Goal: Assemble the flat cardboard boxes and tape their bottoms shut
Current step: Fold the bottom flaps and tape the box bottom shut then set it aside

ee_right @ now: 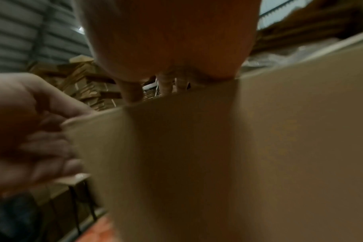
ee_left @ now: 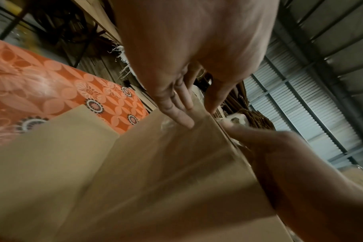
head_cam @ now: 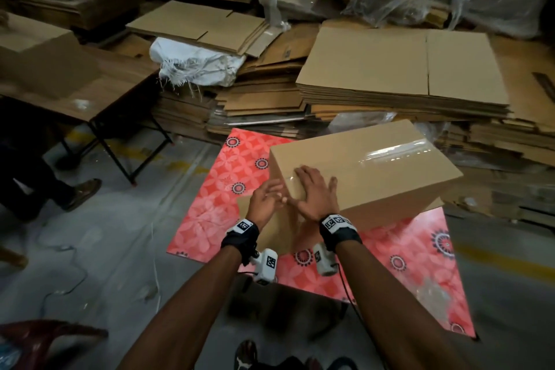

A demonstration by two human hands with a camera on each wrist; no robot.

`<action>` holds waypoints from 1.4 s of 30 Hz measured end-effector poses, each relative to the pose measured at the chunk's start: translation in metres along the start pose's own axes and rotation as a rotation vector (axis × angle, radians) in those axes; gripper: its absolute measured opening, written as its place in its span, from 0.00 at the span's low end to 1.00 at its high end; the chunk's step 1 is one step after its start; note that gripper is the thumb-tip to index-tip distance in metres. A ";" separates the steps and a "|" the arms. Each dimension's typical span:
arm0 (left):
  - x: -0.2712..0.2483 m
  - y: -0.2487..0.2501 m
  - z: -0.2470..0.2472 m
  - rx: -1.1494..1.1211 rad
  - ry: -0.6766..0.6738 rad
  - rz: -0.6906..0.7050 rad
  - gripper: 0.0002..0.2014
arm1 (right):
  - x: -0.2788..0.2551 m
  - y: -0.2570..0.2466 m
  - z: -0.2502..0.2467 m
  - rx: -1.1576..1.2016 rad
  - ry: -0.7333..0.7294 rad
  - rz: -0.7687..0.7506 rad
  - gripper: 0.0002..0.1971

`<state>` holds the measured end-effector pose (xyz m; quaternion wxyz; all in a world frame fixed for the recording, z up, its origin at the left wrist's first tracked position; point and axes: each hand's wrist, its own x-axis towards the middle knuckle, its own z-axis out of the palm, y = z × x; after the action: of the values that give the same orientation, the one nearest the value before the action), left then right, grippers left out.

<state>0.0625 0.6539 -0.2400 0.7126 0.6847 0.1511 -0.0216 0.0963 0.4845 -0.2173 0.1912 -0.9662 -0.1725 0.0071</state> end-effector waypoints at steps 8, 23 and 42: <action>0.019 -0.015 -0.016 0.201 0.115 -0.066 0.13 | -0.004 0.004 0.001 -0.131 -0.093 -0.029 0.55; 0.011 -0.033 0.016 -0.165 0.238 -0.291 0.08 | 0.000 0.005 0.002 -0.142 -0.093 -0.030 0.54; -0.008 0.046 0.001 -0.664 -0.106 -0.100 0.10 | 0.011 -0.002 -0.014 0.226 -0.151 0.050 0.38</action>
<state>0.0658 0.6546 -0.1938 0.9016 0.4050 0.1460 -0.0415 0.1073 0.4849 -0.2026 0.2851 -0.9393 -0.1602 0.1041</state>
